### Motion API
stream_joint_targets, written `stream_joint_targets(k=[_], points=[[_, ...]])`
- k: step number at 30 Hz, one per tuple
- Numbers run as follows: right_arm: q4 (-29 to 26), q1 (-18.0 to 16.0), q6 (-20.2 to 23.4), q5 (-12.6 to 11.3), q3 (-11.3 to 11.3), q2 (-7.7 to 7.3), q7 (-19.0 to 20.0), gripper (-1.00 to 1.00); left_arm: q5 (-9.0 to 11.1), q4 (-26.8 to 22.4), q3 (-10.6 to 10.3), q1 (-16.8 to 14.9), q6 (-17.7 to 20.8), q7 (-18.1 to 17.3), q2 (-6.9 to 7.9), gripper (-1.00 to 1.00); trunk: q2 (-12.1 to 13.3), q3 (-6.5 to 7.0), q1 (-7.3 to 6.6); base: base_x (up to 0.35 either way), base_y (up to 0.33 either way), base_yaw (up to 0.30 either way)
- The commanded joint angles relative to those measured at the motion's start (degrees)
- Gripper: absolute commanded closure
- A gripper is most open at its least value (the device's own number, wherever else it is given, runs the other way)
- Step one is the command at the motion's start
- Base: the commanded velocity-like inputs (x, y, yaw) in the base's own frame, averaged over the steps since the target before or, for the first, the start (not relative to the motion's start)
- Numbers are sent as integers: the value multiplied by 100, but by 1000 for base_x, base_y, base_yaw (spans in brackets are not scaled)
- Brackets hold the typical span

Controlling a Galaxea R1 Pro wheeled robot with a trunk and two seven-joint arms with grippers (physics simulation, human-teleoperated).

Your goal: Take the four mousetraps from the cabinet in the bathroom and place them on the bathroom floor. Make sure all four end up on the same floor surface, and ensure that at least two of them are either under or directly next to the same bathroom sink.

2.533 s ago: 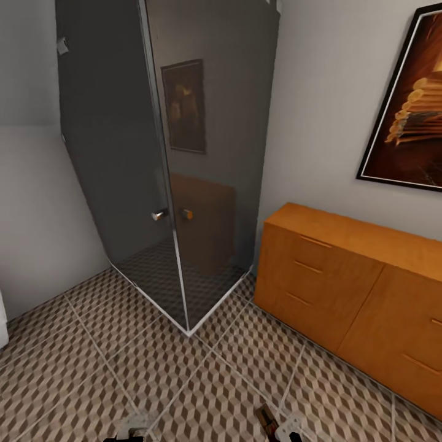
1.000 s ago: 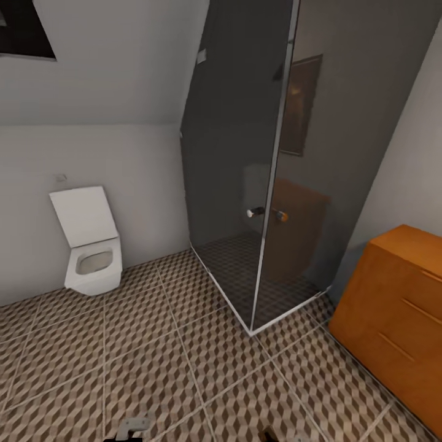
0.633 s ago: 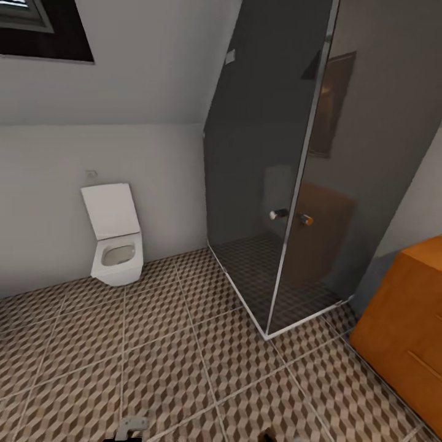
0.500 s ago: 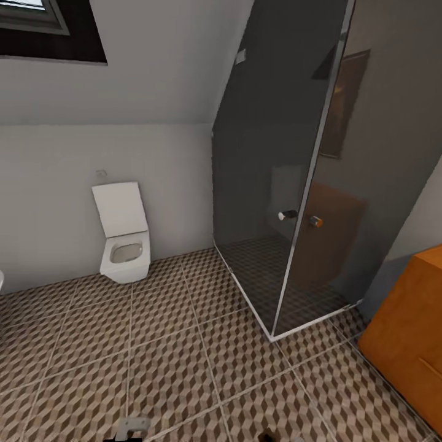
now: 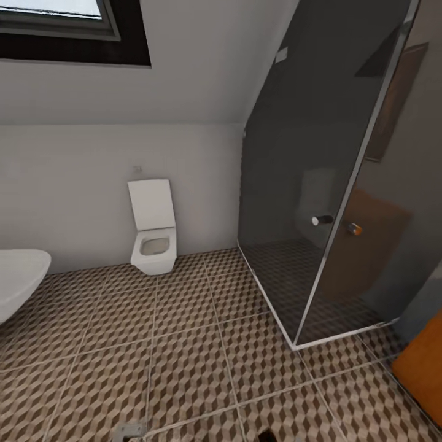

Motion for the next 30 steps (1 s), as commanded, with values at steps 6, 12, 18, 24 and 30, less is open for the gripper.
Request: stream_joint_targets(k=[6,12,18,24,30], points=[[10,-9,-31,-9,5,2,24,100,45,162,-54,1,-2,9,5,100,-4,-6,0,0,0,292],[5,-9,-31,-9,5,-1,22,100,46,351,-49,4,-1,9,9,100,-4,-6,0,0,0,292],[11,-9,-29,-9,5,7,26,100,46,366,-47,0,-1,9,5,100,-4,-6,0,0,0,292],[20,-9,-24,-9,5,24,29,100,46,369,-46,3,-1,9,4,100,-4,-6,0,0,0,292],[21,-9,-20,-9,5,28,29,100,46,370,-45,2,-1,9,7,100,-4,-6,0,0,0,272]])
